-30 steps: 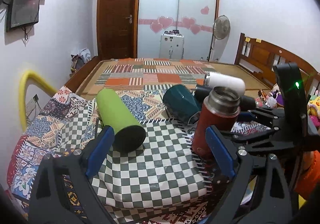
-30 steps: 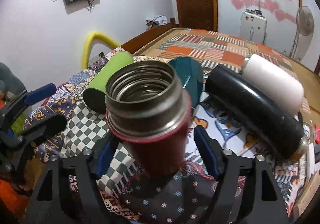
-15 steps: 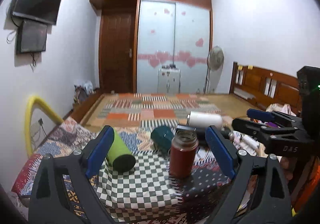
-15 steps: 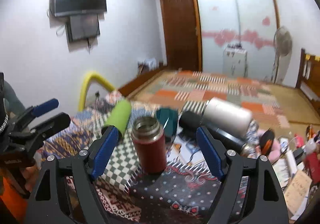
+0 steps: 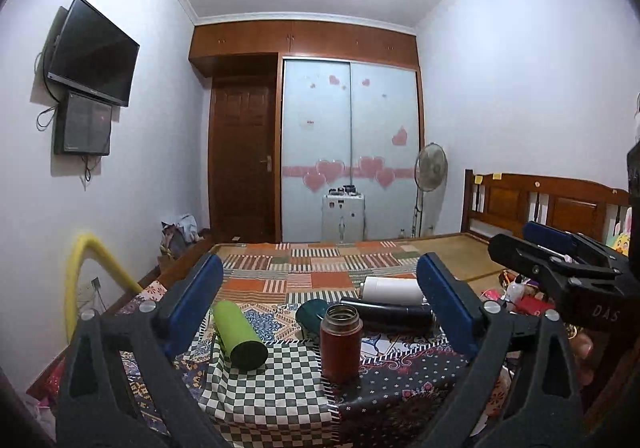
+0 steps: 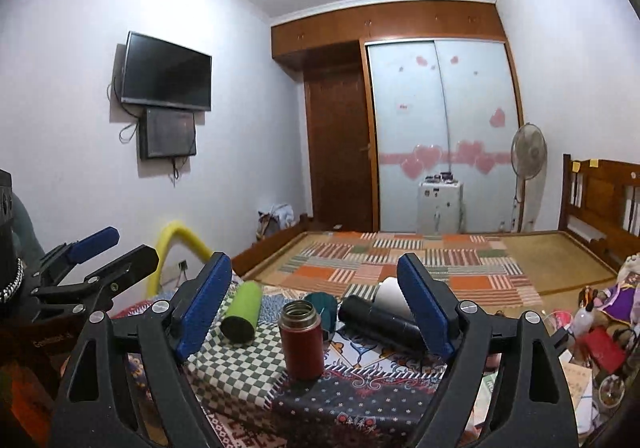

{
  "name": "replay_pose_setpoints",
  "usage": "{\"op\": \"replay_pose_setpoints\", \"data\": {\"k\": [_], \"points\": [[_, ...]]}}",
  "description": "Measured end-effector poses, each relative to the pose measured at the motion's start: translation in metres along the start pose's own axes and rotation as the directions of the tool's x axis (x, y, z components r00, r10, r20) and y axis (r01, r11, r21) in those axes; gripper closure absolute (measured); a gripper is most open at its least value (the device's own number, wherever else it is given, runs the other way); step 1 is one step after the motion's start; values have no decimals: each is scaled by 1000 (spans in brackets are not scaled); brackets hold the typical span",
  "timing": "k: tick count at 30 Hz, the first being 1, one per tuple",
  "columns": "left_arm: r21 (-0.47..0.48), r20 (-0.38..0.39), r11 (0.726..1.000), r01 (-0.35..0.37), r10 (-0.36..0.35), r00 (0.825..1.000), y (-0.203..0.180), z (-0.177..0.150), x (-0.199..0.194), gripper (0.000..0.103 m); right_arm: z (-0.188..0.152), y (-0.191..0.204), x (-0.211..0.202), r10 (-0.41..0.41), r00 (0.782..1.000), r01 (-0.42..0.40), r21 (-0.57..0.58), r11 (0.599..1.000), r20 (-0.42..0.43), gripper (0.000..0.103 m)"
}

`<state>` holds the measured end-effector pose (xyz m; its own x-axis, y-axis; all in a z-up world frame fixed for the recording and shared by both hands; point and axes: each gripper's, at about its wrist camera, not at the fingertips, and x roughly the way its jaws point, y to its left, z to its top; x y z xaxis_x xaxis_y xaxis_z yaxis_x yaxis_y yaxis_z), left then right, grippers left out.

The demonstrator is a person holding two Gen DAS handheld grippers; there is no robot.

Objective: Flip cup upright

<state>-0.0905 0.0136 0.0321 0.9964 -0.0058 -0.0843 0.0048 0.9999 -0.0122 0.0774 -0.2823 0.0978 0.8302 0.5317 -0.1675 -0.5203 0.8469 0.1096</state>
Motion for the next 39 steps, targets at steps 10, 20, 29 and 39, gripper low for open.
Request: {"op": "replay_pose_setpoints", "data": {"k": [10, 20, 29, 39], "points": [[-3, 9, 1000, -16, 16, 1000, -4, -2, -11, 0, -11, 5, -20, -77, 995, 78, -5, 997, 58, 0], [9, 13, 1000, -23, 23, 1000, -6, -4, -14, 0, -14, 6, -28, -88, 994, 89, -10, 996, 61, 0], [-2, 0, 1000, -14, 14, 1000, -6, -4, -12, 0, -14, 6, -30, -91, 994, 91, -5, 996, 60, 0], [-3, -17, 1000, 2, -2, 1000, -5, -5, -9, 0, -14, 7, -32, -103, 993, 103, -3, 995, 65, 0]]}}
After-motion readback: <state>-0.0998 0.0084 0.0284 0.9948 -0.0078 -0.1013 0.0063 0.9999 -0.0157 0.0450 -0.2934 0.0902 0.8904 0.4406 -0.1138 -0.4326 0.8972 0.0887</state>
